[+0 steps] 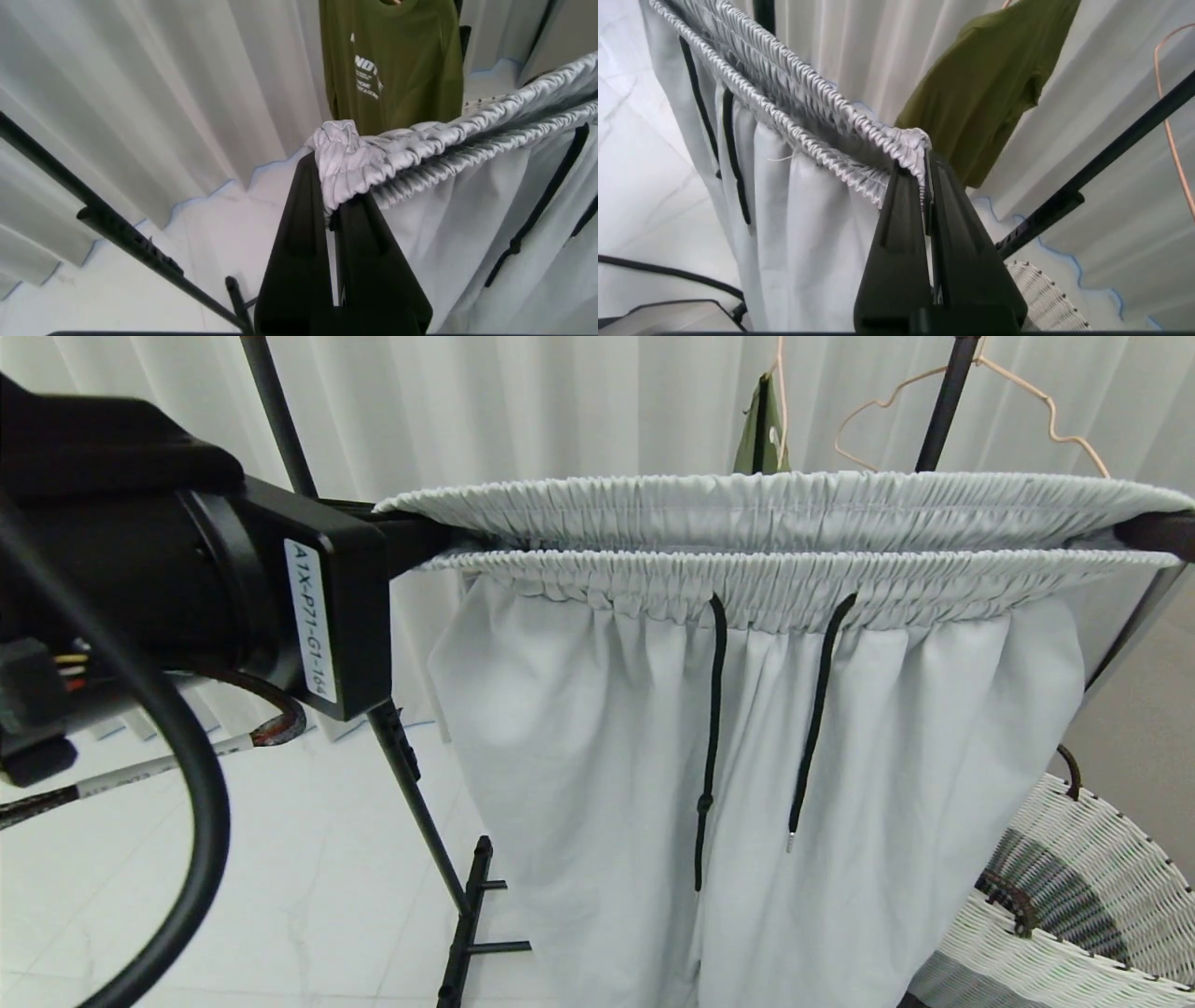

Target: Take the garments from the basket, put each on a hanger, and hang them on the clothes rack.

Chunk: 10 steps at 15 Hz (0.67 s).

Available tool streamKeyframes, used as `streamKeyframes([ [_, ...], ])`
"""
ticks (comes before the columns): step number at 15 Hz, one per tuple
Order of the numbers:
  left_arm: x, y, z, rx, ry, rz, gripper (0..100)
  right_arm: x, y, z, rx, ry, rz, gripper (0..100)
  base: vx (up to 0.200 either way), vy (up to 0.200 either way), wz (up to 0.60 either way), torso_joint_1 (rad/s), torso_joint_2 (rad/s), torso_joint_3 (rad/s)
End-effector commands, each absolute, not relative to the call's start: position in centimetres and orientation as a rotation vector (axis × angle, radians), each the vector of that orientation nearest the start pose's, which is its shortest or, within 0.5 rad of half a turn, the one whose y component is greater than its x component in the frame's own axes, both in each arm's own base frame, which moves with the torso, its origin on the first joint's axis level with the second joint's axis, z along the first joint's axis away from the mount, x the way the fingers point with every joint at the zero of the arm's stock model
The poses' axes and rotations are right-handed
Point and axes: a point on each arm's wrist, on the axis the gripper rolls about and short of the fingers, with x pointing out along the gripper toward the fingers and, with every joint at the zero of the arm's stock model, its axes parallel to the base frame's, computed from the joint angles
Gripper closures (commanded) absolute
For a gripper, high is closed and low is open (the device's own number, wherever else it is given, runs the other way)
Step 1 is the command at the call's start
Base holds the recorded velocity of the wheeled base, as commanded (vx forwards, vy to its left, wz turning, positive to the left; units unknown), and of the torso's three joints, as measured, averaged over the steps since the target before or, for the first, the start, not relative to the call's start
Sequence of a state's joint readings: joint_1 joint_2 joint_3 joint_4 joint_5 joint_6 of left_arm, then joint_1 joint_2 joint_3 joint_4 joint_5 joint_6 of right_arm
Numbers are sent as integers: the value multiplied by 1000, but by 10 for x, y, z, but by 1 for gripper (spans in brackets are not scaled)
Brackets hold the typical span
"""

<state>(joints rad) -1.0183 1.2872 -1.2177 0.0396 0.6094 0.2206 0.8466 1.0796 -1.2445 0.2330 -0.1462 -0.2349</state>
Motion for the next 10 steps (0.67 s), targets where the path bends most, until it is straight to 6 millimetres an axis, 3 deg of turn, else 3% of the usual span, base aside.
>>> streamKeyframes([
  [1,113,-160,339,302,34,-417,100,83,89,360,-263,-19,709,100,0,0,0,0,0,0],
  [6,112,-158,340,296,32,-416,100,83,90,356,-272,-4,717,100,0,0,0,0,0,0],
  [7,112,-158,340,296,32,-416,100,82,90,356,-273,-3,721,0,0,0,0,0,0,0],
  [10,112,-158,341,294,28,-415,100,81,90,353,-289,-7,728,0,0,0,0,0,0,0],
])
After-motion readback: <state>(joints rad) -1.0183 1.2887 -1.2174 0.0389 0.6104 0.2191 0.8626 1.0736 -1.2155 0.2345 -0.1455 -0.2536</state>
